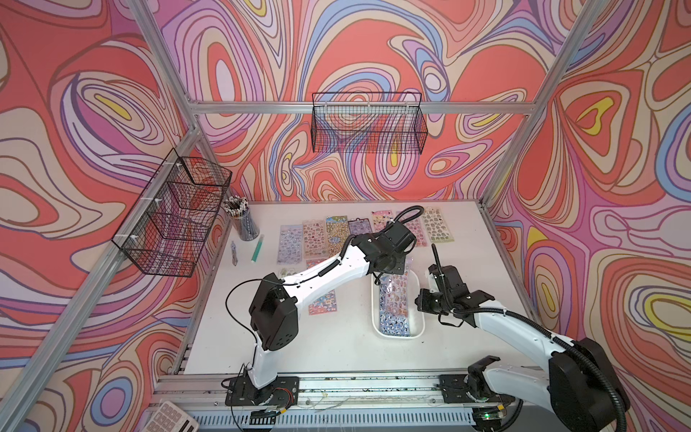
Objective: Take the stickers out of the storage box
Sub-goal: Pick up the sticker from the storage box, then place the sticker at the center of the board.
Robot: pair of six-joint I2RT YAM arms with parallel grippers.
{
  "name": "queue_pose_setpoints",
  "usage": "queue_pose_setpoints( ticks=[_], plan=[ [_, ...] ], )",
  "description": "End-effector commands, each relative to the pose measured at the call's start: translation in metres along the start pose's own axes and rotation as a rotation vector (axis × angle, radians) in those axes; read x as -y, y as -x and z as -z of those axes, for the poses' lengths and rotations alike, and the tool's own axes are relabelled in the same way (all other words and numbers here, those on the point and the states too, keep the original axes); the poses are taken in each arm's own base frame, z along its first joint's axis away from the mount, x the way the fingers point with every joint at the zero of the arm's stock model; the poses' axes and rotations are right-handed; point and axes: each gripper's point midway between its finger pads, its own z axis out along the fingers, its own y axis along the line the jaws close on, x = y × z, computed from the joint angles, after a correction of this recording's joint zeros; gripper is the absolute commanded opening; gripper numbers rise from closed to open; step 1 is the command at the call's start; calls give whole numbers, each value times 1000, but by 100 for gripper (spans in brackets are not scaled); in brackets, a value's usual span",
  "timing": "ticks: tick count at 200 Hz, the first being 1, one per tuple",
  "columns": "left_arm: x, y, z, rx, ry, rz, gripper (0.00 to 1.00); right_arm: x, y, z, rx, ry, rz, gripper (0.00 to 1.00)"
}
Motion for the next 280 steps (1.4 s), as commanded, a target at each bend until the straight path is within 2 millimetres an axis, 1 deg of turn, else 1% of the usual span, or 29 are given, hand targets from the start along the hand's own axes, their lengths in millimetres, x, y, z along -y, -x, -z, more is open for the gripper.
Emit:
queue_pose_setpoints(
  ticks=[1,29,48,77,96,102,114,135,155,187,210,236,280],
  plan=[
    [-3,15,35,34,-26,-2,0,0,-2,-2,-4,8,-1,0],
    [-18,17,54,39,-47,27,0,0,-2,-2,-5,8,-1,0],
    [-40,16,61,36,-51,65,0,-2,-1,-1,0,17,3,0],
    [-77,9,67,24,-70,135,0,-4,1,1,12,26,9,0],
    [-96,4,62,28,-125,171,0,-6,1,0,9,36,13,0],
    [-102,0,58,22,-135,177,0,-7,1,0,9,41,14,0],
    [-120,-7,47,-2,-124,212,0,-8,1,-1,5,45,16,0],
    [-140,-20,24,-41,-131,250,0,-8,2,0,0,43,22,0],
    [-153,-28,4,-59,-121,255,0,-8,2,0,-3,43,28,0],
    [-172,-31,-22,-65,-88,236,0,-10,1,0,-9,52,31,0],
    [-184,-32,-37,-75,-84,253,0,-11,1,0,-10,55,34,0],
    [-193,-33,-52,-90,-62,247,0,-10,0,-1,-15,56,33,0],
    [-200,-39,-78,-117,-65,295,0,-10,0,-3,-19,52,33,0]
  ],
)
